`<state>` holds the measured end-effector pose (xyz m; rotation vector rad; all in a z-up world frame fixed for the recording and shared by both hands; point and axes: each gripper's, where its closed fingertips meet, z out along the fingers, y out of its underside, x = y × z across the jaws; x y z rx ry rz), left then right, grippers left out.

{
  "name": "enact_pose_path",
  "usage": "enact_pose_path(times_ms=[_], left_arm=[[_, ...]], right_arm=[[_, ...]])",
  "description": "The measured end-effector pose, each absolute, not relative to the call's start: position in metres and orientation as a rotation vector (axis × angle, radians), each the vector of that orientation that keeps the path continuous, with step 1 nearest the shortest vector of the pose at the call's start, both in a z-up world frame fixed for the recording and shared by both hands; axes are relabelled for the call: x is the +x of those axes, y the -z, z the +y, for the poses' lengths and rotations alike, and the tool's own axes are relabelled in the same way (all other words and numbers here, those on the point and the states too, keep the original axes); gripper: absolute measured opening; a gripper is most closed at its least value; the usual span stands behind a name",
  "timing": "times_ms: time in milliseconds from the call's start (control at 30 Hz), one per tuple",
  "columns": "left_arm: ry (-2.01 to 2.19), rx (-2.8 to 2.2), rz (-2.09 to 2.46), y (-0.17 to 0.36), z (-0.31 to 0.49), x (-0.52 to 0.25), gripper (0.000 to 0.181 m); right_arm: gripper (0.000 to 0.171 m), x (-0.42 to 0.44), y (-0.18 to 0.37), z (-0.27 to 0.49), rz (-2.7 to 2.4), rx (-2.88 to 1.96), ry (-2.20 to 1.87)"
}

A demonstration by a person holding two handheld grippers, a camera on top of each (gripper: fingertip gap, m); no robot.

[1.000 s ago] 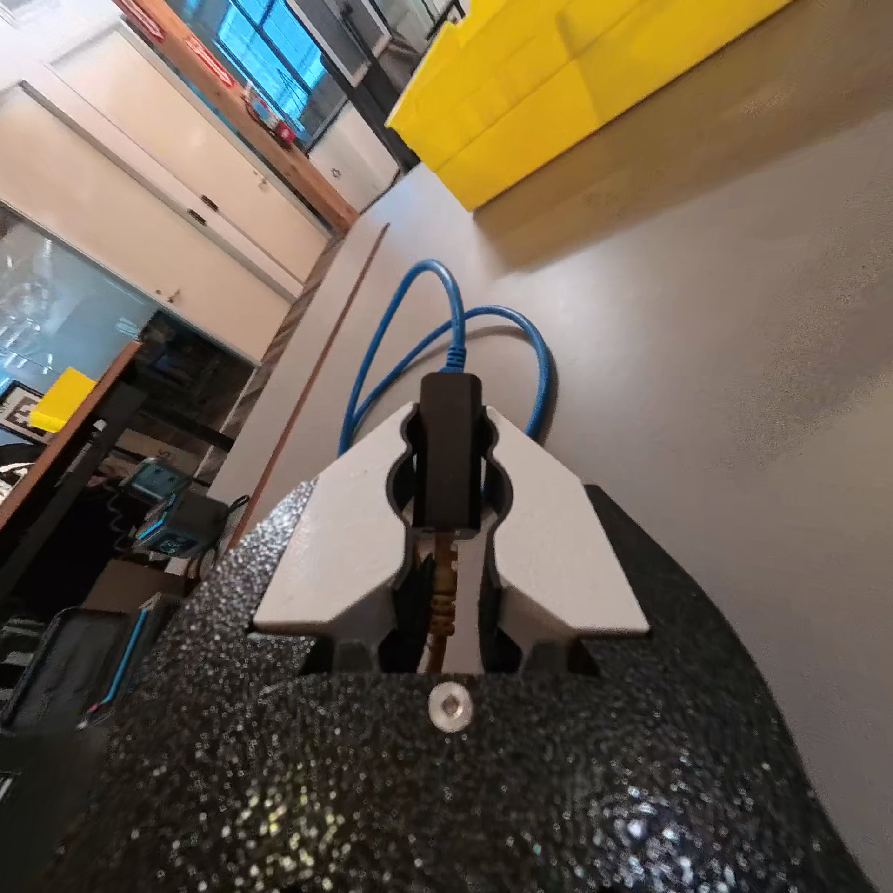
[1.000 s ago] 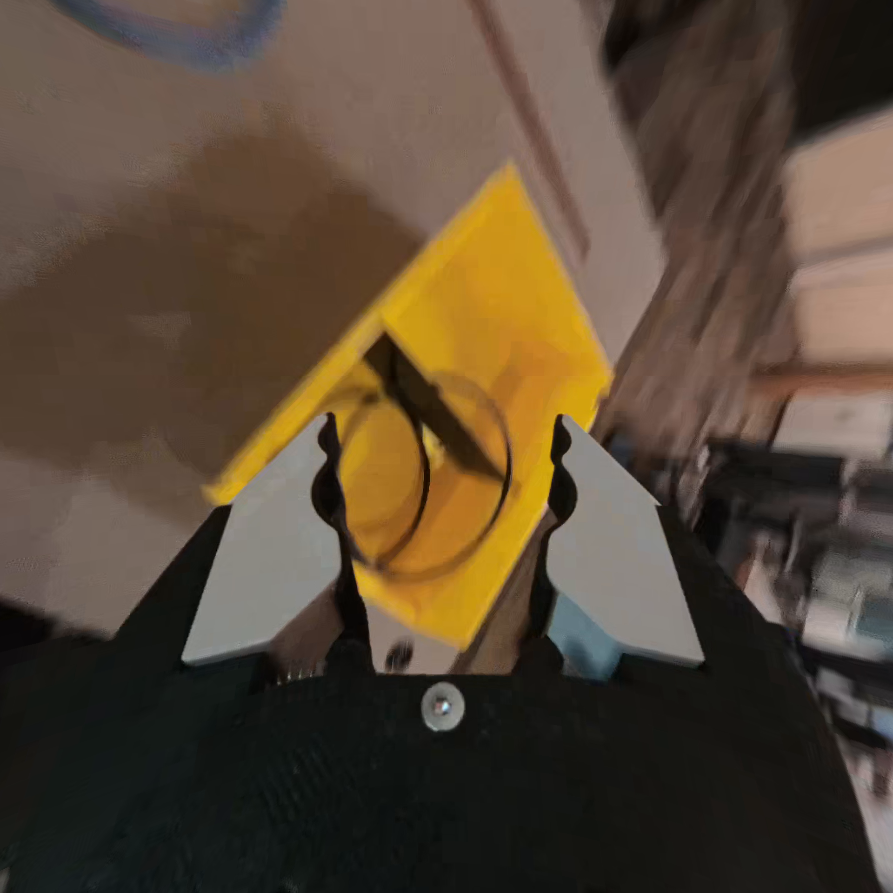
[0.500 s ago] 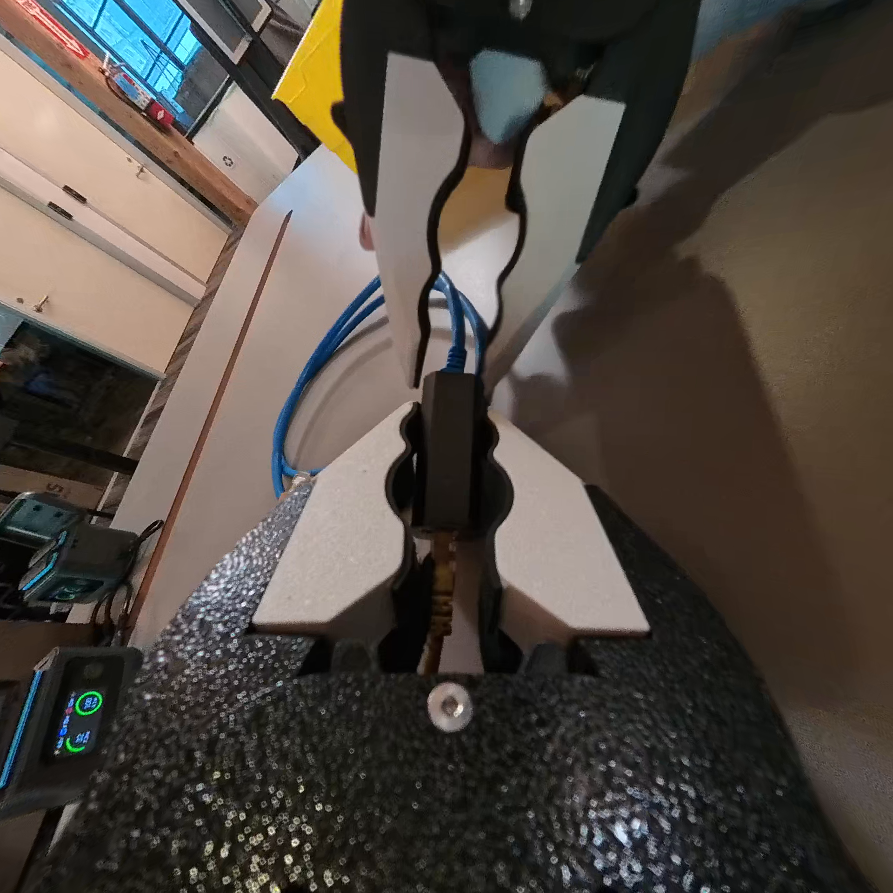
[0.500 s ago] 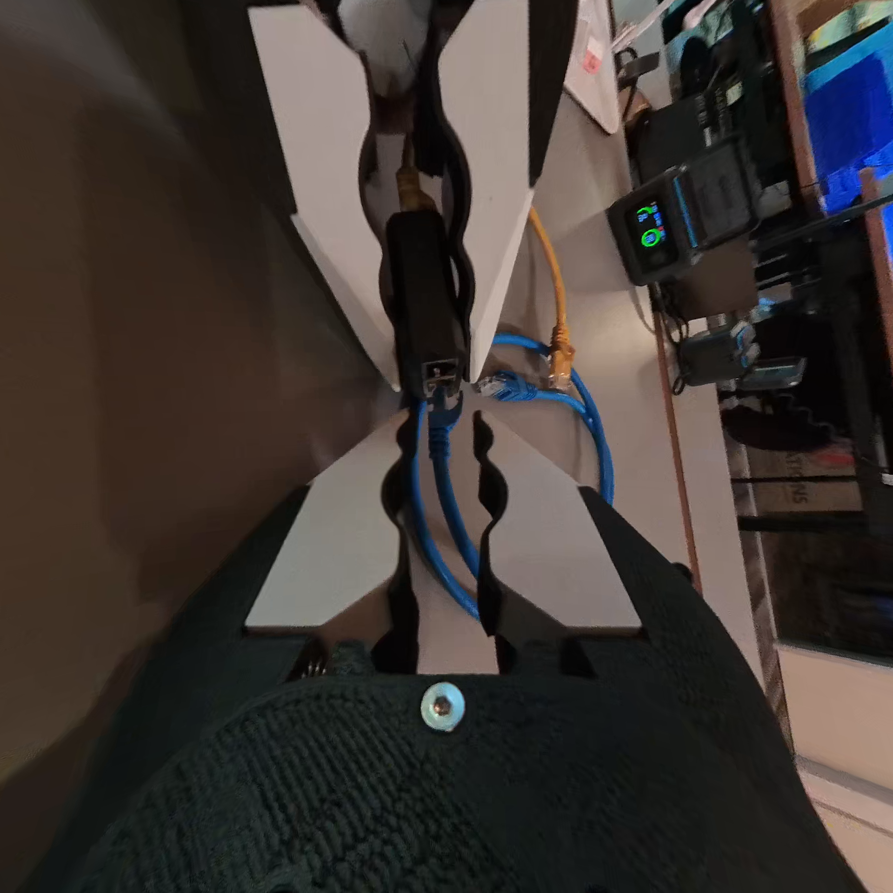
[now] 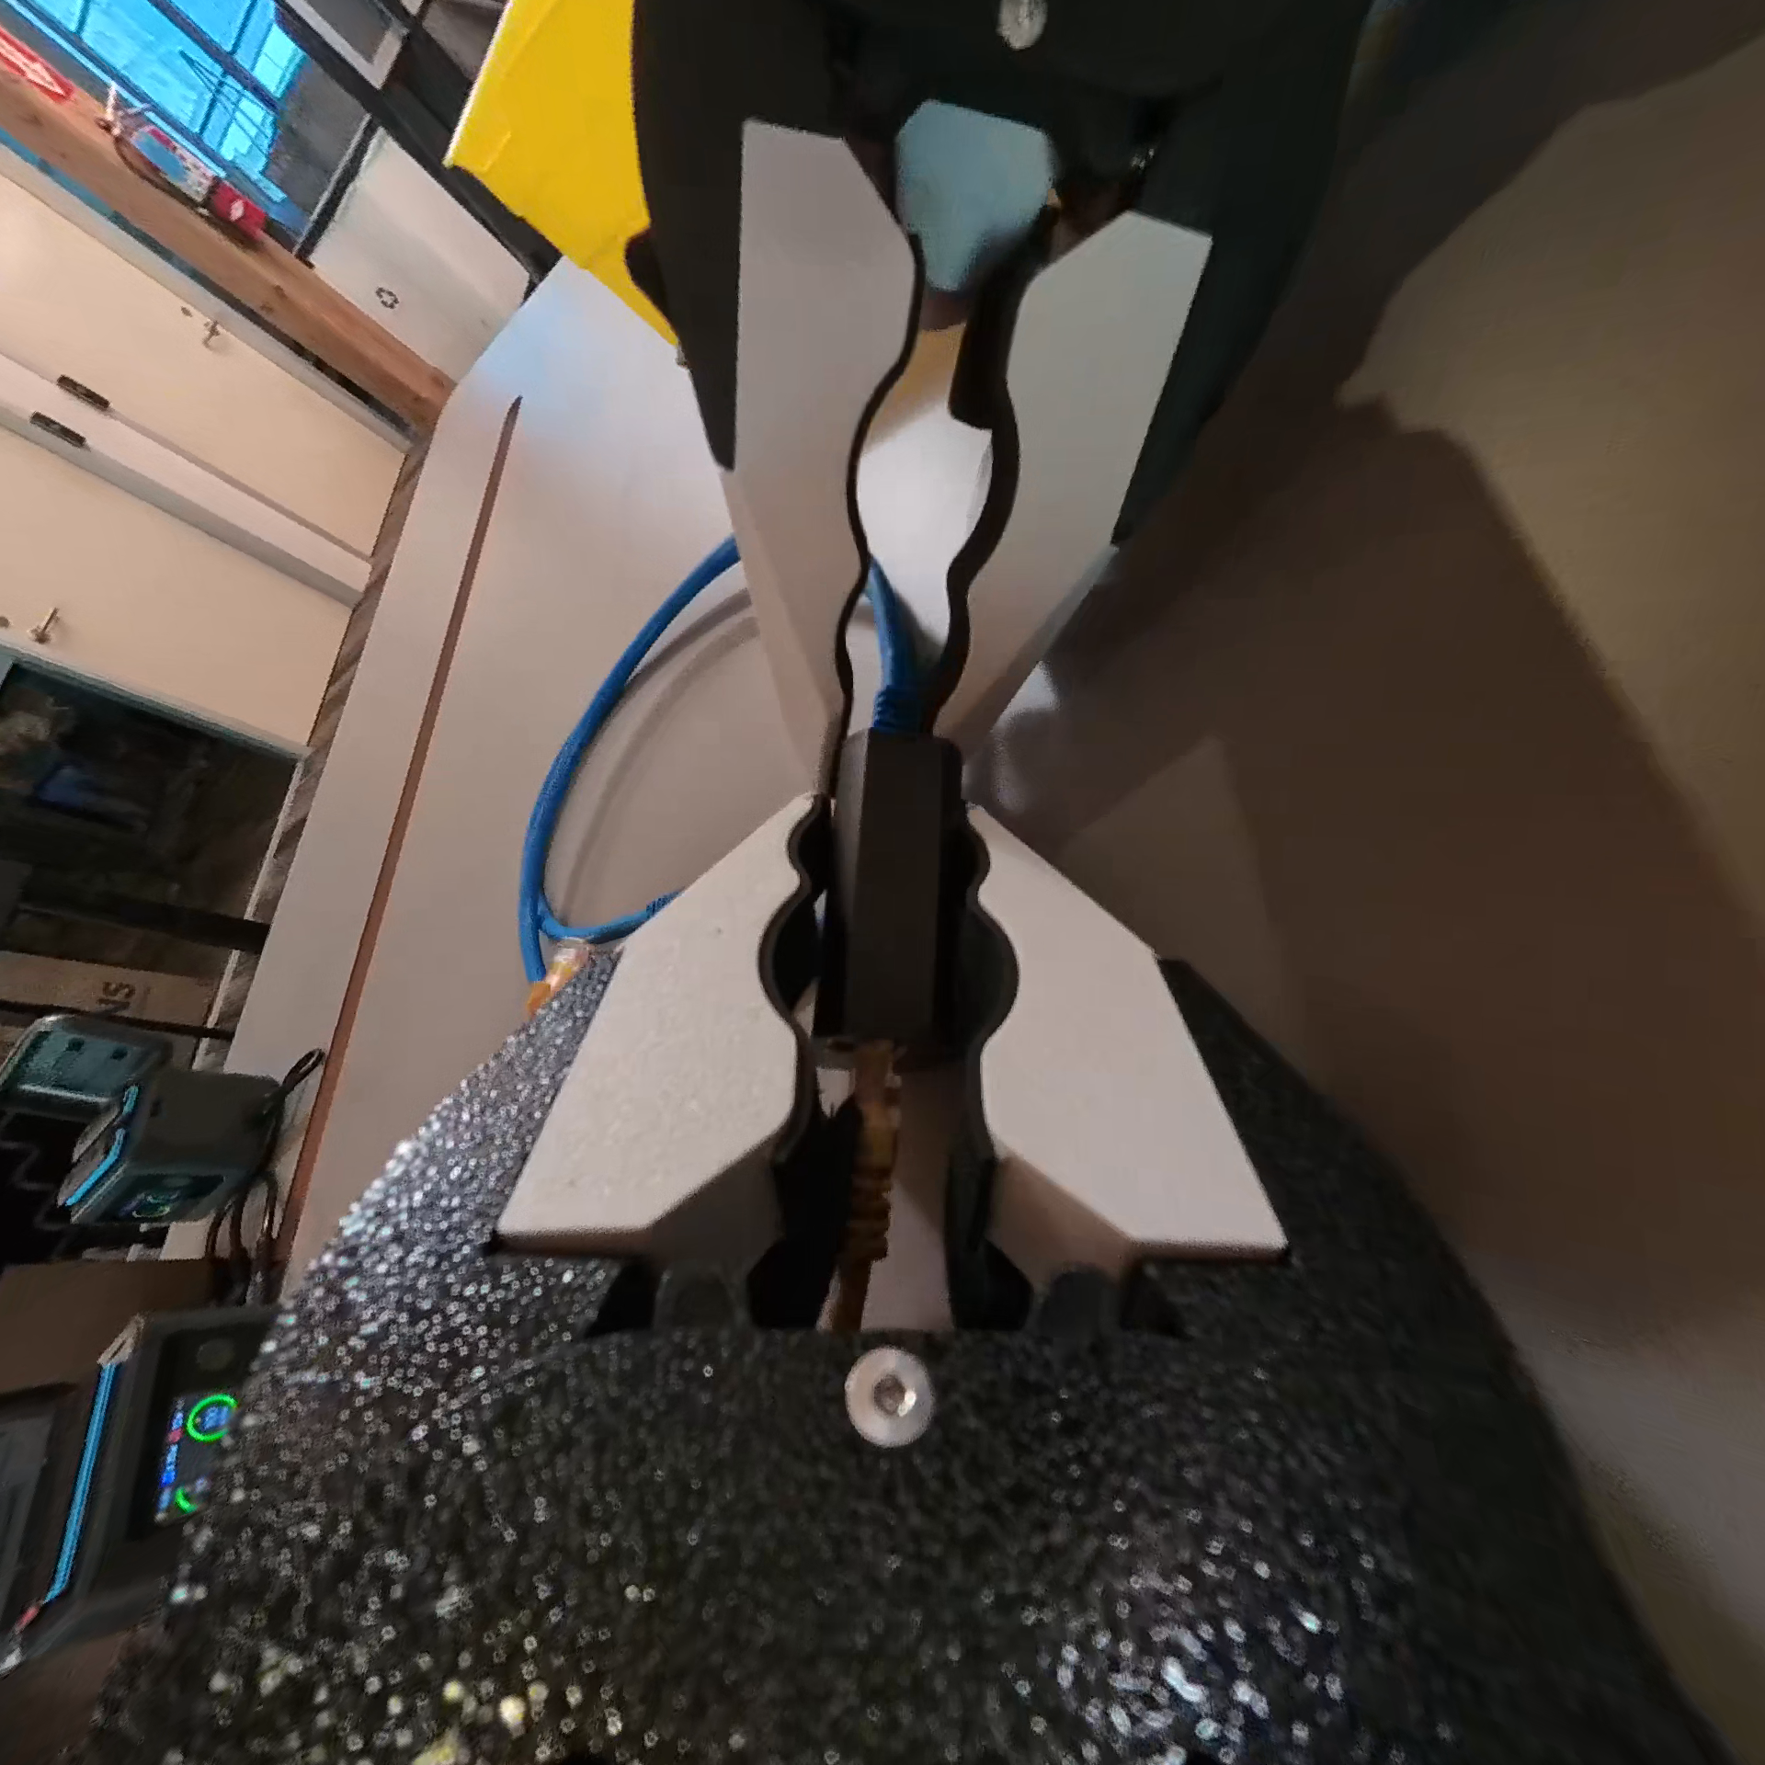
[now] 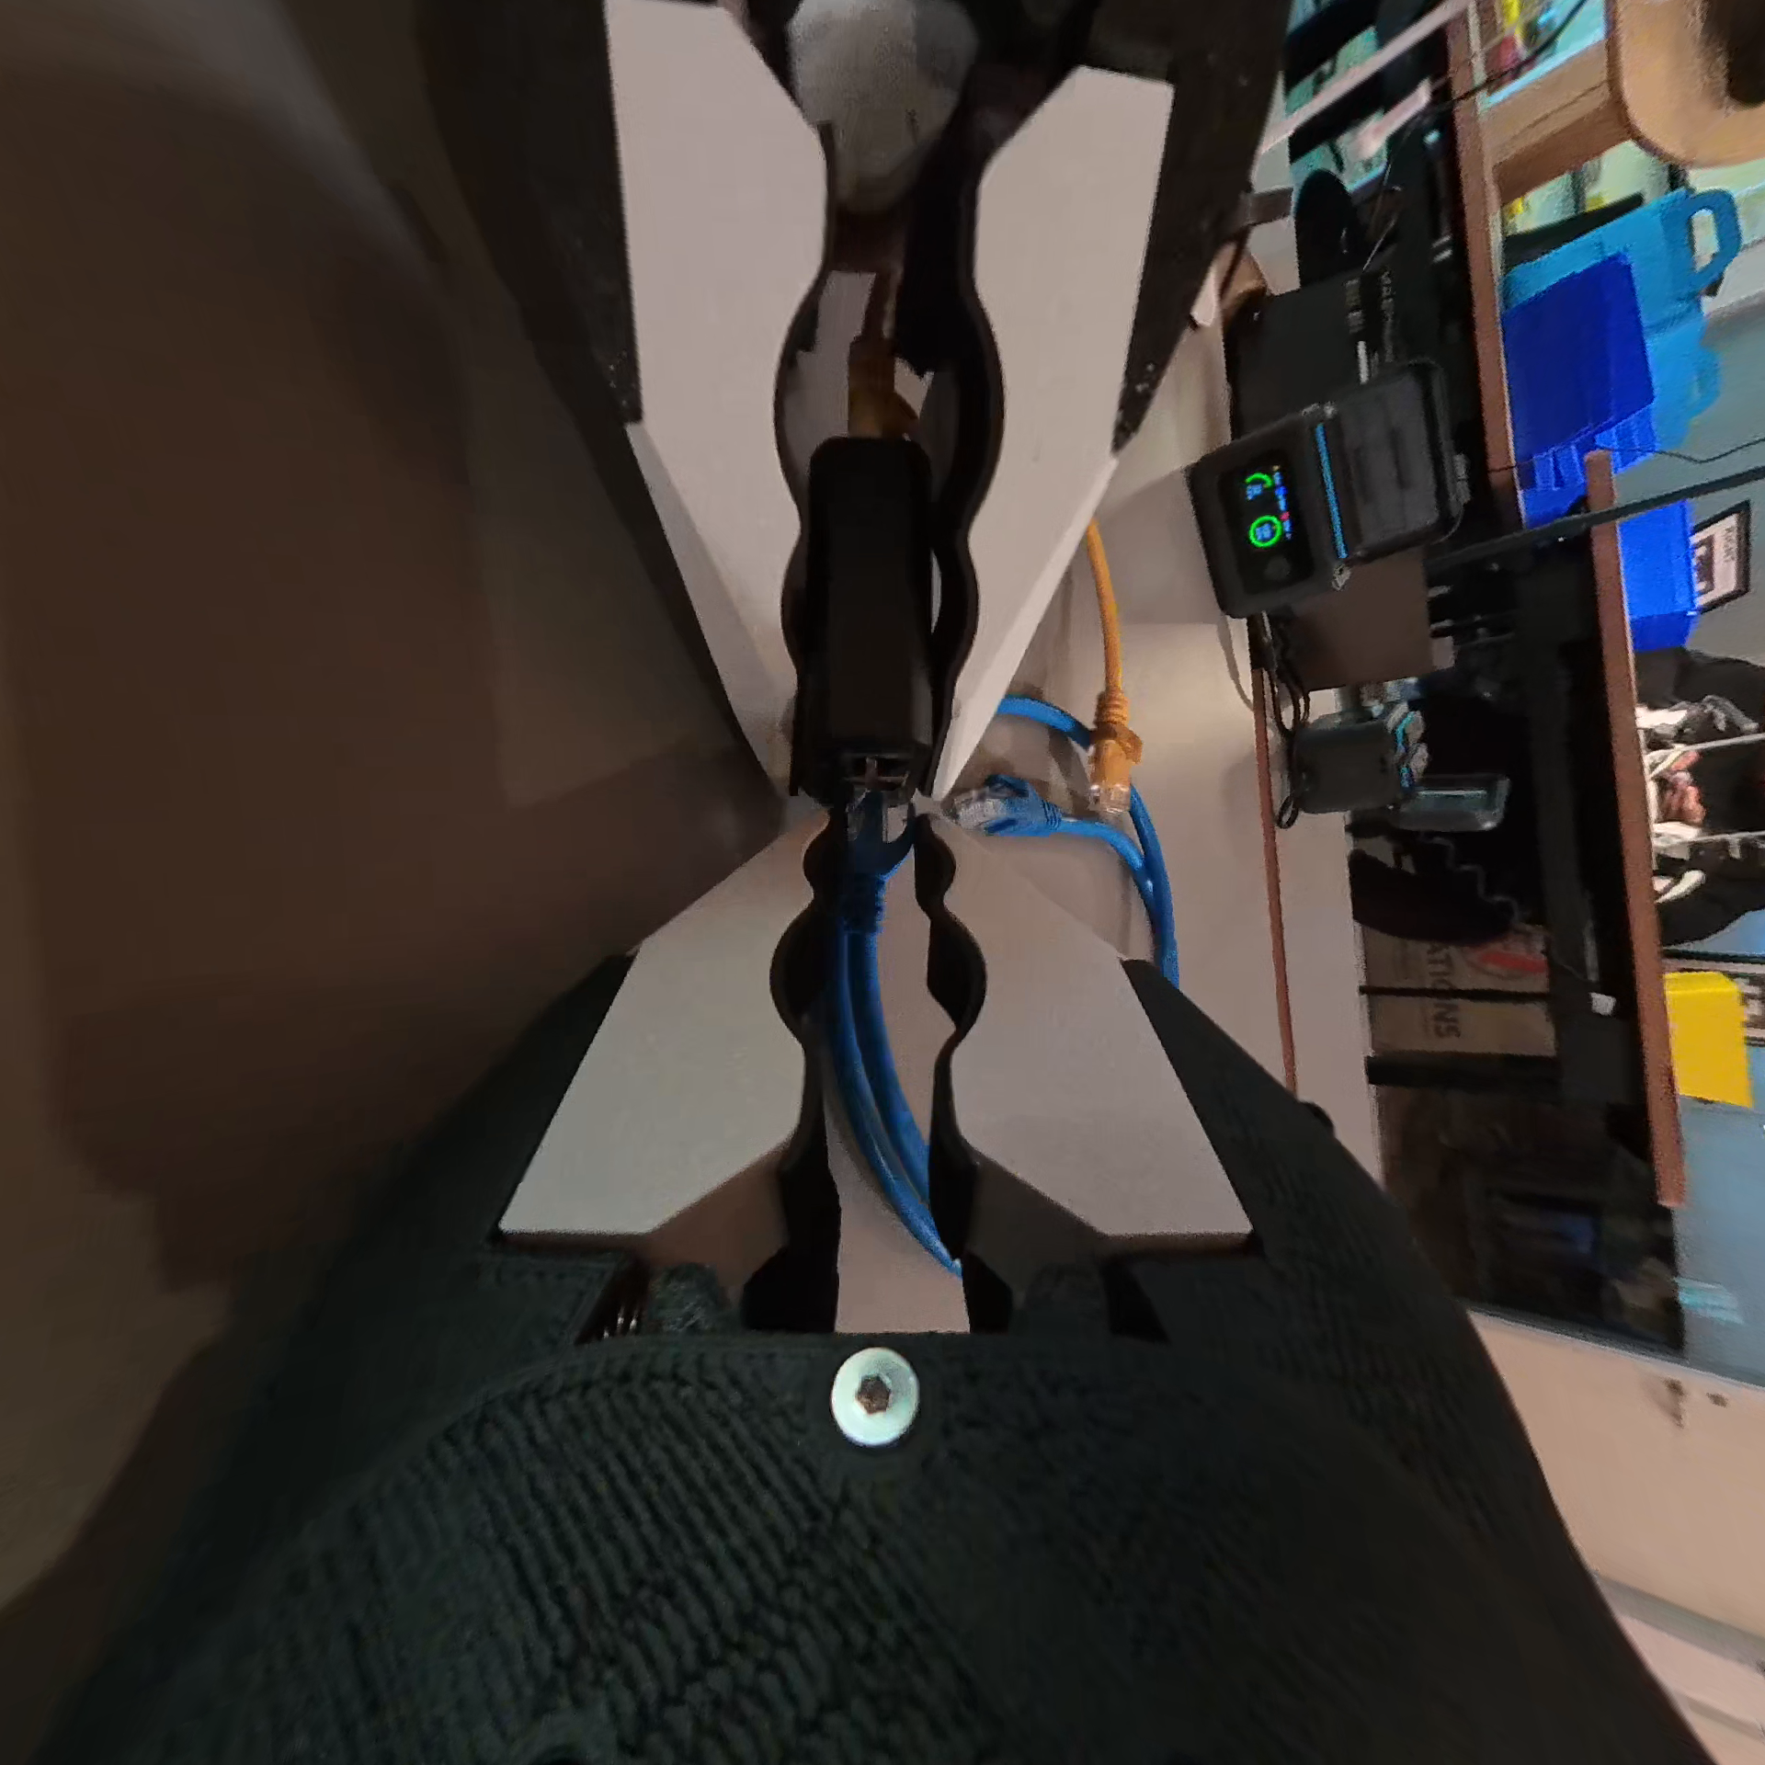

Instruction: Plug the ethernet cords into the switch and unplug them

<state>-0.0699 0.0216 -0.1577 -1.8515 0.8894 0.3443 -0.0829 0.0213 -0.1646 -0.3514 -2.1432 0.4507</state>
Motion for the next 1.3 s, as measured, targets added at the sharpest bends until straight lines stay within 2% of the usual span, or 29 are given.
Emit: enact_pose_path(times_ms=[33, 167, 467, 600, 667, 733, 833, 967, 1067, 1167, 1300], left_arm=[[-0.337, -1.853, 0.884, 0.157, 0.022, -0.070, 0.023], [-0.338, -1.821, 0.947, 0.157, 0.019, -0.068, 0.023], [-0.395, -1.745, 1.158, 0.156, 0.010, -0.051, 0.022], [-0.298, -1.685, 1.095, 0.136, 0.008, -0.040, 0.021], [-0.361, -1.774, 1.043, 0.139, 0.003, -0.065, 0.022], [-0.273, -1.703, 0.909, 0.118, 0.000, -0.073, 0.021], [-0.444, -1.632, 0.770, 0.092, 0.013, -0.084, 0.022], [-0.683, -1.565, 0.599, 0.084, 0.011, -0.115, 0.022], [-0.674, -1.534, 0.496, 0.074, 0.006, -0.126, 0.021], [-0.685, -1.543, 0.505, 0.079, 0.007, -0.128, 0.022], [-0.644, -1.557, 0.528, 0.084, 0.010, -0.121, 0.022]], right_arm=[[0.012, -0.083, 0.165, 0.021, -2.145, -0.330, -0.434], [0.011, -0.080, 0.166, 0.019, -2.216, -0.198, -0.302], [0.009, -0.056, 0.166, 0.011, -2.357, 0.448, 0.197], [0.008, -0.042, 0.142, 0.009, -2.392, 0.446, 0.142], [0.010, -0.026, 0.134, 0.032, -2.486, 0.367, 0.177], [0.010, -0.012, 0.121, 0.054, -2.519, 0.221, 0.105], [0.011, -0.009, 0.066, 0.068, -2.436, -0.065, -0.090], [0.011, 0.003, -0.055, 0.099, -2.155, -0.287, -0.244], [0.011, 0.030, -0.131, 0.121, -2.028, -0.348, -0.227], [0.011, 0.058, -0.180, 0.145, -1.977, -0.412, -0.148], [0.011, 0.088, -0.211, 0.183, -1.913, -0.509, -0.037]])
